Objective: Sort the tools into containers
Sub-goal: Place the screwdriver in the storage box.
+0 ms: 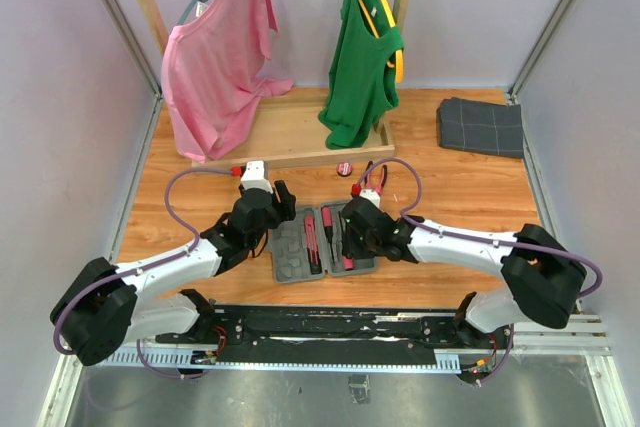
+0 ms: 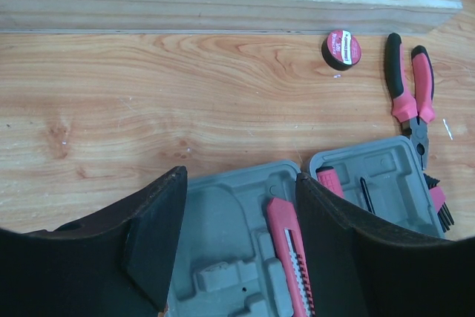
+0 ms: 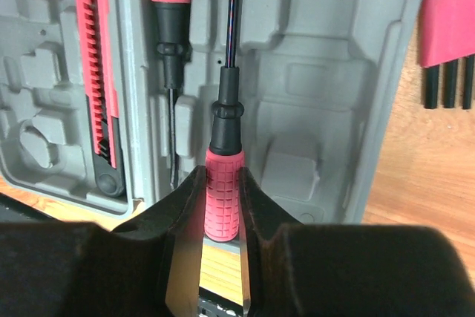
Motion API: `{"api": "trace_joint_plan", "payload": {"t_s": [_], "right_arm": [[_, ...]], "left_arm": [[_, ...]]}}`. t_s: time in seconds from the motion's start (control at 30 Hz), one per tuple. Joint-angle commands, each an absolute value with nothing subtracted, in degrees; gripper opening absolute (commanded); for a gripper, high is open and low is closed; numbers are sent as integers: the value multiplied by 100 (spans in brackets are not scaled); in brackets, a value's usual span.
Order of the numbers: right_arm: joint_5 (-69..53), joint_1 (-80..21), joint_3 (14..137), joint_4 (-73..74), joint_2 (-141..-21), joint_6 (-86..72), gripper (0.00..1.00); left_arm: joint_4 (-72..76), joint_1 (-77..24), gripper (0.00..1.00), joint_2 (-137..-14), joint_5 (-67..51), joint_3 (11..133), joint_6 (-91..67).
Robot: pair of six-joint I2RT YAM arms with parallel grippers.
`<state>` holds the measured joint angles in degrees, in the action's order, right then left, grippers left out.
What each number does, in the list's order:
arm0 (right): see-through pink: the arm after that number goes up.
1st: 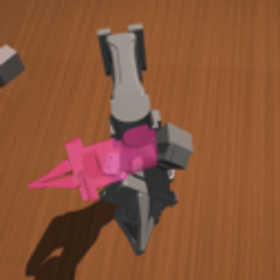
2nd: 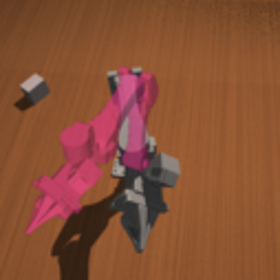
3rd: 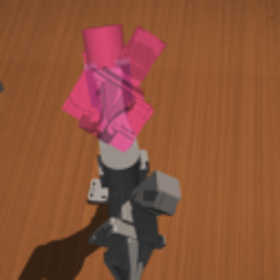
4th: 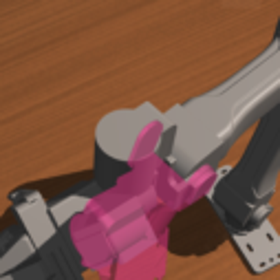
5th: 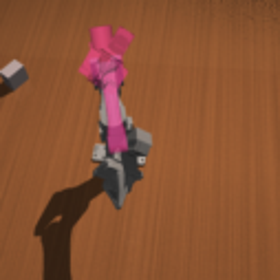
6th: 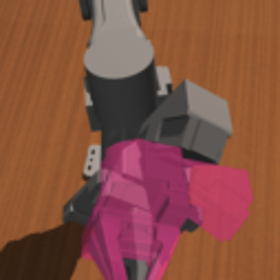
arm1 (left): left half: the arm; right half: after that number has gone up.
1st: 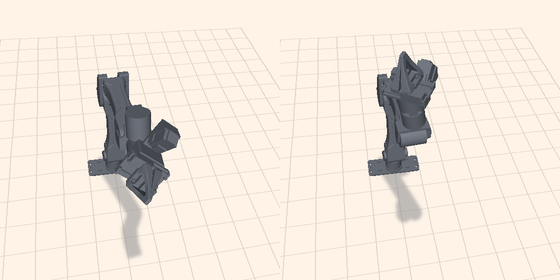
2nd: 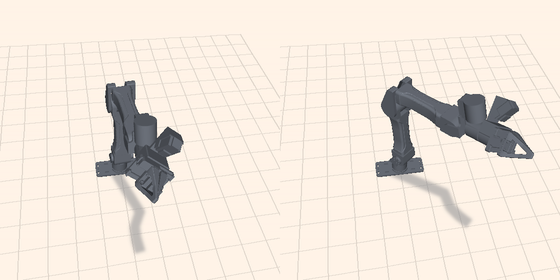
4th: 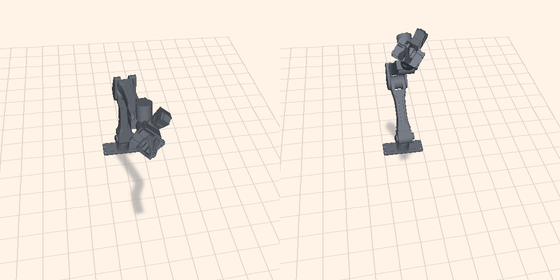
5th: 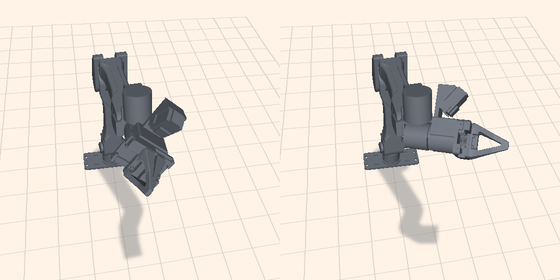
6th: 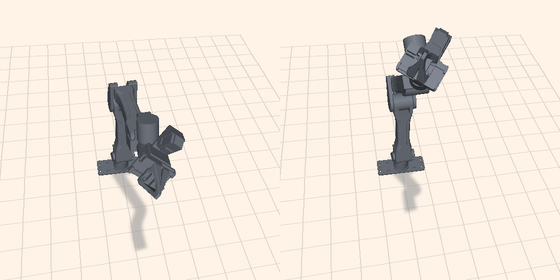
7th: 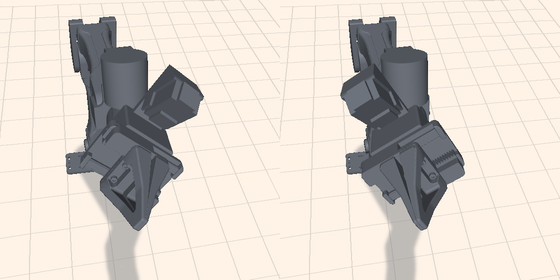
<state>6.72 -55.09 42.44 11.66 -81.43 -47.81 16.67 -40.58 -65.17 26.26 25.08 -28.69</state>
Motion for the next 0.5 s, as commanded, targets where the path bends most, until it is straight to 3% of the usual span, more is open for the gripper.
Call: {"api": "trace_joint_plan", "payload": {"t_s": [0.0,0.47], "right_arm": [[437,-5379,4195,915,-8243,-4913,20],[230,-5386,4192,817,-8402,-4975,19]], "left_arm": [[1743,-4025,64,-6567,2679,2689,-2812],[1723,-4025,64,-6602,2678,2707,-2812]]}}
